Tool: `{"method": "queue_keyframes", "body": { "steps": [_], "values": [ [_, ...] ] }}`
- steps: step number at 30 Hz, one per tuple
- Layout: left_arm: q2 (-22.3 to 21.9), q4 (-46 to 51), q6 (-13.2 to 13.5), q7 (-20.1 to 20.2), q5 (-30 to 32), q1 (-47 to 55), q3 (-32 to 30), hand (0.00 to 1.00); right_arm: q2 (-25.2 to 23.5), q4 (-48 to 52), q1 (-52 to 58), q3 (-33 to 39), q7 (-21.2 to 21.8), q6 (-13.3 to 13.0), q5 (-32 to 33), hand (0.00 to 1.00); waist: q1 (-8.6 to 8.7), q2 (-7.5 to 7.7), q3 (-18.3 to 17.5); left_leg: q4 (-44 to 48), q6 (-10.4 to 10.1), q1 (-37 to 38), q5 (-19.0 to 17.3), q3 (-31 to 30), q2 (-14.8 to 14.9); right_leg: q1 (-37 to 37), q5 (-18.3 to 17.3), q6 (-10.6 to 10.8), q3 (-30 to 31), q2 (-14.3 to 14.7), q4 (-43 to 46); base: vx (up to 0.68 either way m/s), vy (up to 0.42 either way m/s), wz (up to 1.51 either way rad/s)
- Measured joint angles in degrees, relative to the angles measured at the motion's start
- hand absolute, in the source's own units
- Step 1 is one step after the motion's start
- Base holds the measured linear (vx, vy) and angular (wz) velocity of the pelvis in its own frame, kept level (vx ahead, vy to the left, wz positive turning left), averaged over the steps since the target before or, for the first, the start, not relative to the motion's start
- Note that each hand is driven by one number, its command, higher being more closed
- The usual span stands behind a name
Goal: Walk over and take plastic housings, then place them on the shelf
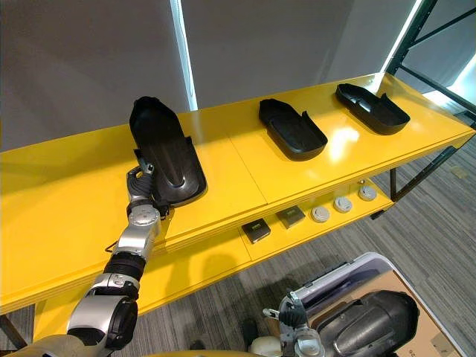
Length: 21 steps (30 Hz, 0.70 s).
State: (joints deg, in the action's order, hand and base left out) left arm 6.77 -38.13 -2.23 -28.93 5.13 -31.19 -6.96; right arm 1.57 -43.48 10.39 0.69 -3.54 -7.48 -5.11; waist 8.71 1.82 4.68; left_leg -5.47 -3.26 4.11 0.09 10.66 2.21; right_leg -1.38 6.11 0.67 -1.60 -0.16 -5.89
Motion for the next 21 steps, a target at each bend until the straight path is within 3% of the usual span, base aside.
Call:
{"method": "queue_keyframes", "body": {
  "steps": [14,21],
  "values": [
    [-0.07,-0.11,0.17,-1.27,-1.79,-1.23,-0.52,0.00,0.00,-0.75,-0.73,0.05,-0.05,0.29,-0.02,0.00,-0.06,0.02,0.00,0.04,0.38,0.11,0.22,0.01,-0.10,0.09,0.27,-0.29,-0.15,-0.05,0.20,0.00,0.000,0.00],
    [0.21,-0.17,0.08,0.26,-0.35,-1.24,-0.46,0.00,0.01,-1.27,-1.02,0.11,0.02,0.41,0.01,0.00,-0.07,0.02,0.00,0.05,0.40,0.30,0.24,-0.78,-0.11,0.56,0.29,-0.32,-0.98,-0.08,0.19,0.00,0.000,0.04]
  ]
}}
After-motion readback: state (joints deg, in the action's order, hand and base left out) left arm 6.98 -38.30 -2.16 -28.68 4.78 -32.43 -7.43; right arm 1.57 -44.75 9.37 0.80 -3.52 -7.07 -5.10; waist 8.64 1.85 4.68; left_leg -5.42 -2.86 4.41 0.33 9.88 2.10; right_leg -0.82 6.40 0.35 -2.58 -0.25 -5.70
